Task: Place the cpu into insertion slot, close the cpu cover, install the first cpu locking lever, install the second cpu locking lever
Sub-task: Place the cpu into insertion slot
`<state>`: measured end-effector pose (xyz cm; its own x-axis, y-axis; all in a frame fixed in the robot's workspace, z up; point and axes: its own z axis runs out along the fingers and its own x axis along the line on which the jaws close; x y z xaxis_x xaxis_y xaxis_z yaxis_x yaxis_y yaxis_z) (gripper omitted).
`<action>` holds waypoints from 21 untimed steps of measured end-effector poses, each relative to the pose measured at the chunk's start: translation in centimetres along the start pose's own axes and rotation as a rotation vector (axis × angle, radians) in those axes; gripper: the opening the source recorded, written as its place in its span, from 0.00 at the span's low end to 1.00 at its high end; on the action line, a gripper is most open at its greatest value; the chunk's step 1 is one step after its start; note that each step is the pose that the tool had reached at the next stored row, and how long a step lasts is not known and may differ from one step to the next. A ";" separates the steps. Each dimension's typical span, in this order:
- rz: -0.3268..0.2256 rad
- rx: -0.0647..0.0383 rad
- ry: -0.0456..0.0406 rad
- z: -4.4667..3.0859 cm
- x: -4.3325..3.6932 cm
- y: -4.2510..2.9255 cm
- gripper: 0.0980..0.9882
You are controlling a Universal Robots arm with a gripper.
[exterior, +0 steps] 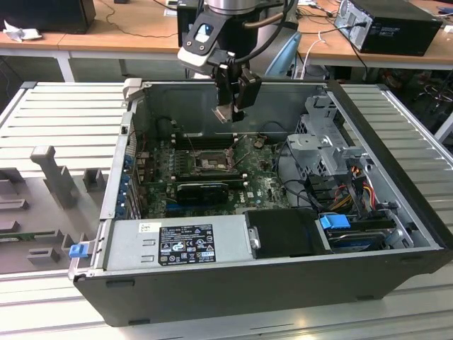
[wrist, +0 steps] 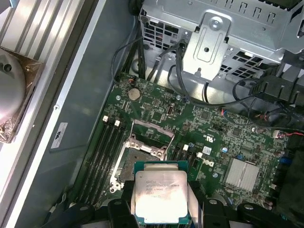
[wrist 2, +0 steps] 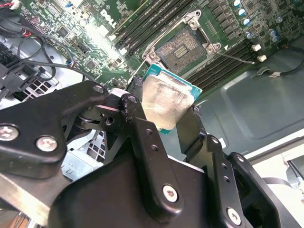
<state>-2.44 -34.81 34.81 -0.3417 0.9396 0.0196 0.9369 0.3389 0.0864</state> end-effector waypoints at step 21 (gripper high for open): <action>0.005 0.001 0.0001 0.72 -0.01 -0.06 0.48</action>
<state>-2.43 -34.81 34.09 -0.3368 0.9414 0.0201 0.9387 0.3340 0.0851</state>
